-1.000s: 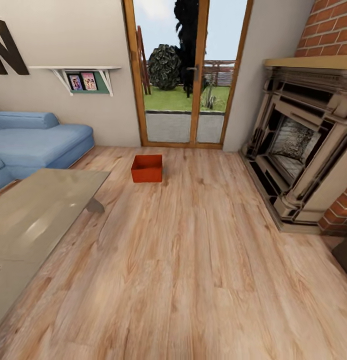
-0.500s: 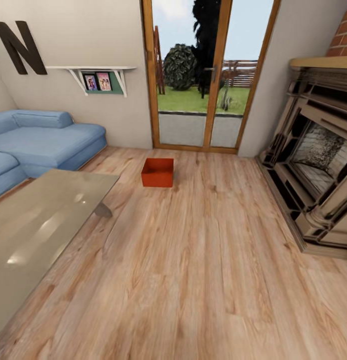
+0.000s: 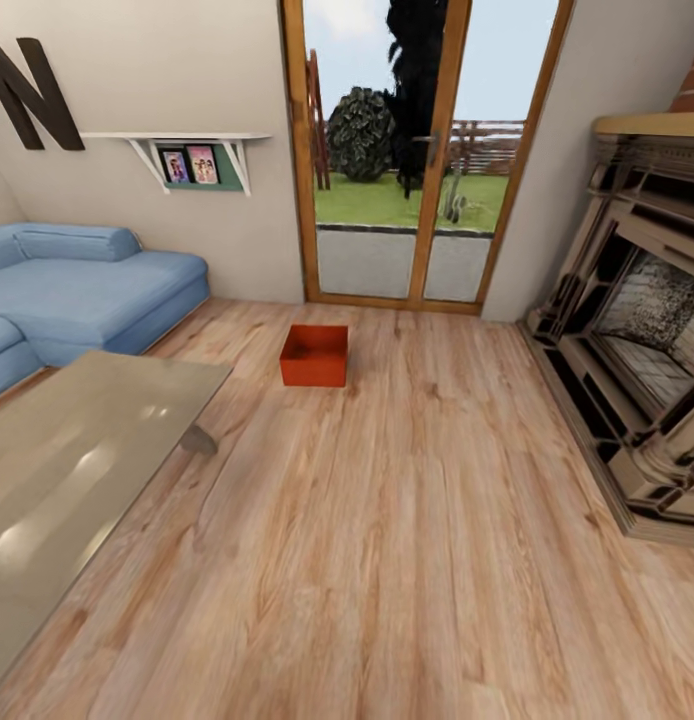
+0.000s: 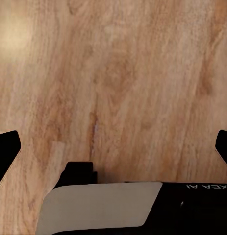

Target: Move the two storage containers from the living room to the garage. In the garage, place one container on the floor and stack the other container on top of it (either order is fine).

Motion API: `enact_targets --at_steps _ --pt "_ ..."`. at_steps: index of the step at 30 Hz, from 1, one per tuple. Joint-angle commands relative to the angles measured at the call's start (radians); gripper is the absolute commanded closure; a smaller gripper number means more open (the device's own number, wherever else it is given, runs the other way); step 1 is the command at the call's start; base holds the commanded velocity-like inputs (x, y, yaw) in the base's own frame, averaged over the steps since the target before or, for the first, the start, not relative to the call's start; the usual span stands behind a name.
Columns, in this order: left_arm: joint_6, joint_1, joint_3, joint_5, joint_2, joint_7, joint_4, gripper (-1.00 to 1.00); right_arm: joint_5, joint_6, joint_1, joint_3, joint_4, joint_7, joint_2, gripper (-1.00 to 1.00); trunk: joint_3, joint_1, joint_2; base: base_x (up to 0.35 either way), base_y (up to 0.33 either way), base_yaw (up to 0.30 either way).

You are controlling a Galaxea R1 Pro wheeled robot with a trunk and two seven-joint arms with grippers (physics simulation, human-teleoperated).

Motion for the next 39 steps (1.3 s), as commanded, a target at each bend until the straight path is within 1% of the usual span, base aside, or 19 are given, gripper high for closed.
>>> enact_targets --at_steps 1,8,16,39 --pt "-0.004 -0.001 -0.009 0.009 0.0 0.005 0.001 -1.0 -0.001 -0.003 -0.001 0.004 0.003 0.003 0.0 -1.0 -0.001 0.001 0.0 0.343 0.0 0.0" --pt "-0.004 -0.001 -0.009 0.009 -0.001 0.005 0.001 -1.0 -0.001 -0.003 -0.001 0.004 0.003 0.003 0.0 -1.0 -0.001 0.001 0.0 0.343 0.0 -0.007" --pt "-0.004 -0.001 -0.009 0.009 0.0 0.005 0.001 -1.0 -0.001 -0.003 -0.001 0.004 0.003 0.003 0.001 -1.0 -0.001 0.001 0.0 0.343 0.0 -0.08" --pt "-0.004 -0.001 -0.009 0.009 0.0 0.005 0.001 -1.0 -0.001 -0.003 -0.001 0.004 0.003 0.003 0.003 -1.0 -0.001 0.001 0.0 0.343 0.0 -0.002"
